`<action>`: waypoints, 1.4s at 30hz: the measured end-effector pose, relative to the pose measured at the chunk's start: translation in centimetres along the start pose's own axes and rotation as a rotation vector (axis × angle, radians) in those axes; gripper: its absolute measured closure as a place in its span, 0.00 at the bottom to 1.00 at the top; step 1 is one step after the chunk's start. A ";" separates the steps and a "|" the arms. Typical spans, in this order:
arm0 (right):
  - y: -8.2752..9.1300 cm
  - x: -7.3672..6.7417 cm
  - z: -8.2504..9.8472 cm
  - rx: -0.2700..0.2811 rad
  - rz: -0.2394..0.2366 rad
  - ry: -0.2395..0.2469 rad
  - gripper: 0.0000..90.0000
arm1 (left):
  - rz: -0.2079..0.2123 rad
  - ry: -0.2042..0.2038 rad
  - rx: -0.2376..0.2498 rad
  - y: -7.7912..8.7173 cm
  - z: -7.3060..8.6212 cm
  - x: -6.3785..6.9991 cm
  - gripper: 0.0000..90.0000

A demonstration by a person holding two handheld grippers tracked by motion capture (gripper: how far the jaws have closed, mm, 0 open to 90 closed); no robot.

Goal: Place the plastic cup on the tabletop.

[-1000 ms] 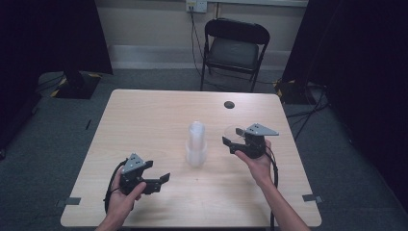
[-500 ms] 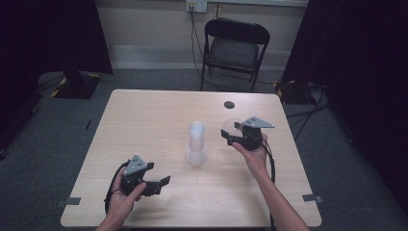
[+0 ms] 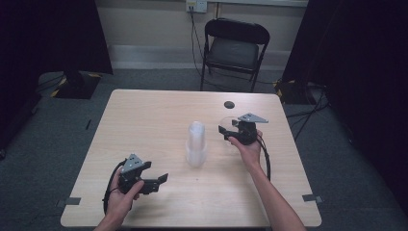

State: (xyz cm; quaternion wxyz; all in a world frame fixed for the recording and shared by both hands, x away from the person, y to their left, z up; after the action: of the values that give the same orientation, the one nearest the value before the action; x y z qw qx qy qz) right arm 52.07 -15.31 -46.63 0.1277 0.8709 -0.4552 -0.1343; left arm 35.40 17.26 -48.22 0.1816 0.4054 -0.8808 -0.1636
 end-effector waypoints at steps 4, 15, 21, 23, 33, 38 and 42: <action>-0.5 -0.1 0.4 -0.002 0.000 -0.009 0.33 | 0.010 -0.002 0.001 0.0 0.0 0.2 0.18; -2.2 -0.5 1.6 -0.014 -0.008 -0.020 0.32 | 0.014 0.004 -0.007 0.0 0.3 0.0 0.18; -2.4 -1.1 1.8 -0.007 -0.016 -0.015 0.32 | 0.022 -0.003 -0.008 0.0 0.3 0.1 0.18; -2.4 -1.2 1.9 -0.006 -0.019 -0.013 0.32 | 0.022 -0.006 -0.003 0.1 0.3 0.2 0.18; -0.9 -1.1 2.8 -0.021 -0.024 -0.005 0.30 | 0.014 -0.004 -0.001 0.3 0.2 0.1 0.18; -0.4 -1.0 3.1 -0.031 -0.027 0.000 0.31 | 0.017 -0.007 0.000 0.3 0.2 0.2 0.18; -0.1 -1.2 3.4 -0.041 -0.032 0.003 0.31 | 0.016 -0.005 -0.001 0.3 0.2 0.2 0.18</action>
State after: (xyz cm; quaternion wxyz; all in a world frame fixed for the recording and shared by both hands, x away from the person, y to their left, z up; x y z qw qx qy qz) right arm 50.33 -14.58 -49.72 0.1438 0.8756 -0.4381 -0.1443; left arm 34.97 17.37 -48.25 0.1807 0.3978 -0.8845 -0.1635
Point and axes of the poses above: each handheld gripper's, and its own axes: y roughly backward along the jaws, z roughly out of its underside, x roughly to its right, the point moved 4 cm from there along -y, roughly forward along the jaws, and after that the axes turned 5 degrees about x, right-handed, at the moved point
